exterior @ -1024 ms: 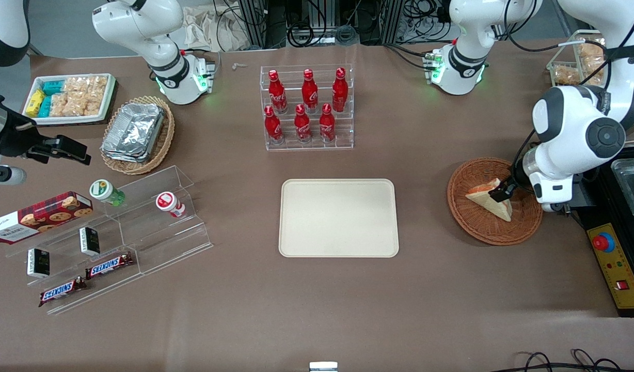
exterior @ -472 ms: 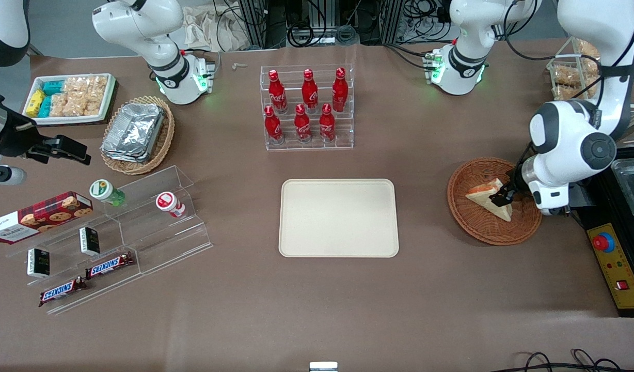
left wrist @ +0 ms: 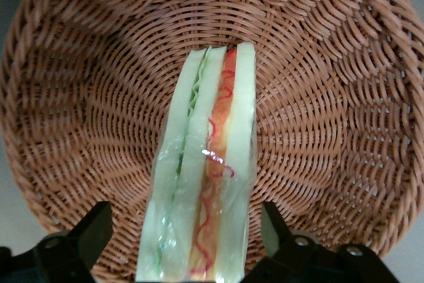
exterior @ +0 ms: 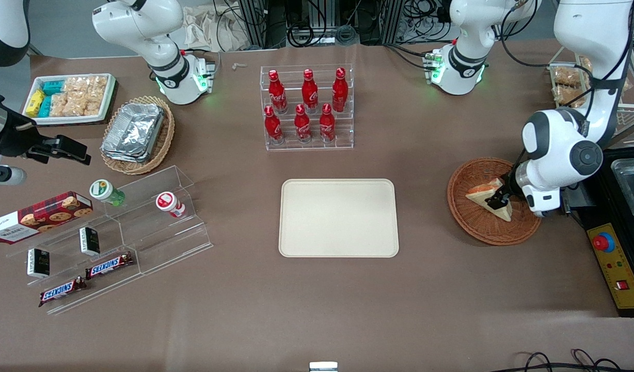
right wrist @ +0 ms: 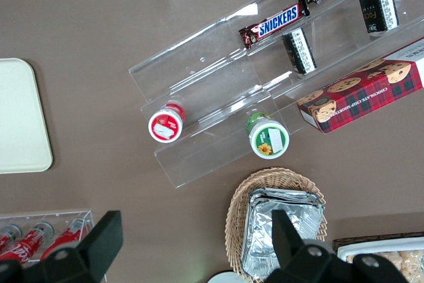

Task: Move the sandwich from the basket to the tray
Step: 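Lower the open left gripper around the wrapped sandwich and close it, then lift the sandwich out of the basket with the left gripper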

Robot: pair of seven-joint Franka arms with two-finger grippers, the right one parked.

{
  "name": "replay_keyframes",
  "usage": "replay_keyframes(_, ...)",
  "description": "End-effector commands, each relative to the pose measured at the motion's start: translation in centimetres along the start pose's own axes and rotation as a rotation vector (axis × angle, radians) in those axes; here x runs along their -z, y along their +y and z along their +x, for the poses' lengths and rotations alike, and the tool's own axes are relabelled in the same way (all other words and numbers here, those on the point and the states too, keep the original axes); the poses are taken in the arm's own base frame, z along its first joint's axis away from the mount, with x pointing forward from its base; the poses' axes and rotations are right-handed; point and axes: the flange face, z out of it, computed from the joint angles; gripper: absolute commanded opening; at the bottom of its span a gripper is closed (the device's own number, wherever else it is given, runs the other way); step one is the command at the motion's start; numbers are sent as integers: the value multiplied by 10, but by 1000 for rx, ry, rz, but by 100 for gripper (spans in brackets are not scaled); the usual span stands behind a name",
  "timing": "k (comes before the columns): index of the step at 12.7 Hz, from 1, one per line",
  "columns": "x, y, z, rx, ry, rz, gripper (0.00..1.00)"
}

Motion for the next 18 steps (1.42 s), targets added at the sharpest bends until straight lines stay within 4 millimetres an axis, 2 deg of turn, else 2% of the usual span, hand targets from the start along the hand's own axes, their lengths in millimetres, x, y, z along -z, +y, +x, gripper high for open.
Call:
replay_keyframes(1, -11, 2, 2, 11, 21, -24, 84)
replay_keyframes(3, -9, 4, 2, 6, 23, -28, 38)
replay_keyframes(5, -6, 5, 2, -2, 28, -34, 0)
replay_keyframes(7, 8, 6, 3, 5, 43, -49, 0)
replay_keyframes(9, 37, 5, -1, -8, 63, -66, 0)
replay_keyframes(13, 121, 2, -18, -147, 19, 3, 0)
replay_keyframes(16, 172, 16, -33, -259, -21, 47, 0)
replay_keyframes(18, 187, 30, -47, -289, -19, 32, 0)
